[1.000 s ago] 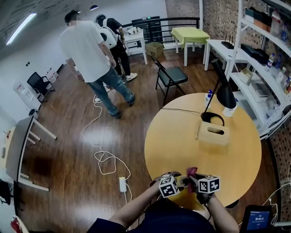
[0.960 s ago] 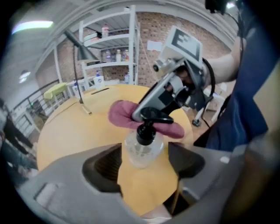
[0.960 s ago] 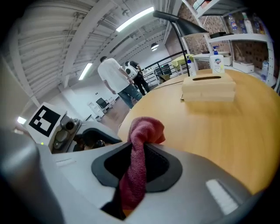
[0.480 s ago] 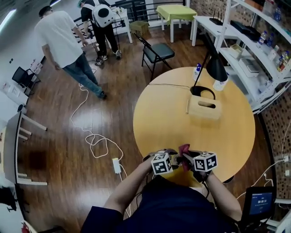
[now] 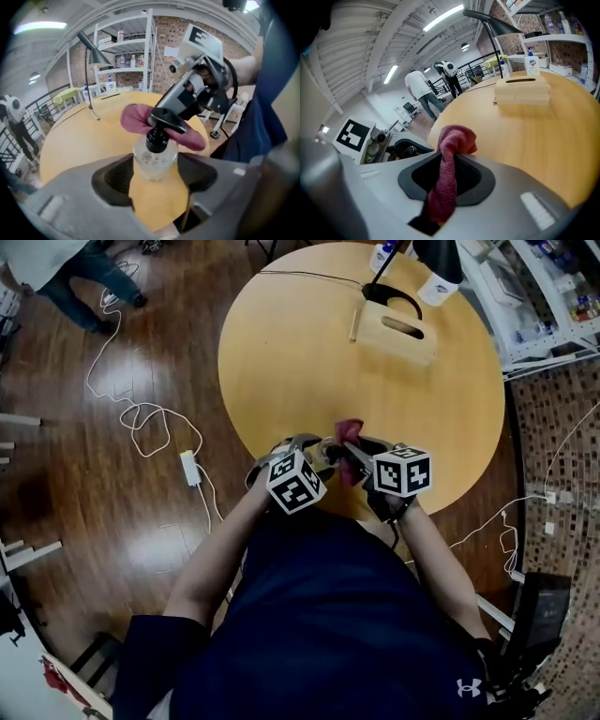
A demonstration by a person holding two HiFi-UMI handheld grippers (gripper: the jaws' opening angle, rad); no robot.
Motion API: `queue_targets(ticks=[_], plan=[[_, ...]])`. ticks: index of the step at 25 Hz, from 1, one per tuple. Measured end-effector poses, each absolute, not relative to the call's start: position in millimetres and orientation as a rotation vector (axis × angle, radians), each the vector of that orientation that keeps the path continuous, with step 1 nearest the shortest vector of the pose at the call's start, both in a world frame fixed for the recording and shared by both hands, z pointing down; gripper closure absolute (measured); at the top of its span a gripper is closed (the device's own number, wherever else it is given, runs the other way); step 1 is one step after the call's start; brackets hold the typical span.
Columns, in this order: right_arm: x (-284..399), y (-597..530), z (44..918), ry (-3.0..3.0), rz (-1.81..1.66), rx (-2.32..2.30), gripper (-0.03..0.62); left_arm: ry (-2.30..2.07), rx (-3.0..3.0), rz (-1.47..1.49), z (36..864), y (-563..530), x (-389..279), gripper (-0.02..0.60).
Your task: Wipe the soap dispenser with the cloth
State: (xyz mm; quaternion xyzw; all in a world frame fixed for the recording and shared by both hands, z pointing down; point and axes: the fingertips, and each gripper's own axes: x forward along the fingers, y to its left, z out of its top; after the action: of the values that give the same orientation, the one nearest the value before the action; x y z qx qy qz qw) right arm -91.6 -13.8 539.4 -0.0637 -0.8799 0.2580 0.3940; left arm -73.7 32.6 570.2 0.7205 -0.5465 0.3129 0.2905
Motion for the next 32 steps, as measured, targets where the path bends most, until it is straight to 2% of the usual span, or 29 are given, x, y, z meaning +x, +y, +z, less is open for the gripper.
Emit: queue_targets(ticks=[7,12,15,19,26,32], plan=[[-103,-19,541,-2.205,0.545,-0.222,0.511,-1.197,2.189,0.966,570,28,-76,0.288],[-105,-22,540,-2.240,0.534,-0.188,0.510,-1.418,1.942,0.890,565,32,-85,0.270],[-88,-19,539,-2.240,0.589,-0.157,0.511,-1.549,1.874,0.773,562,29,-78,0.286],[-74,-13,540,-2.205,0.538,-0.213,0.511,-1.447,2.015,0.865,567,28,-78,0.296],[-107,-22,543,-2.200,0.460,-0.260,0.510,-1.201,2.191,1.011,568,25,-80,0.296],[-77,-16,544,-2.168,0.496,-0.265,0.511,-1.401,1.974,0.885,566,28,-87,0.265]])
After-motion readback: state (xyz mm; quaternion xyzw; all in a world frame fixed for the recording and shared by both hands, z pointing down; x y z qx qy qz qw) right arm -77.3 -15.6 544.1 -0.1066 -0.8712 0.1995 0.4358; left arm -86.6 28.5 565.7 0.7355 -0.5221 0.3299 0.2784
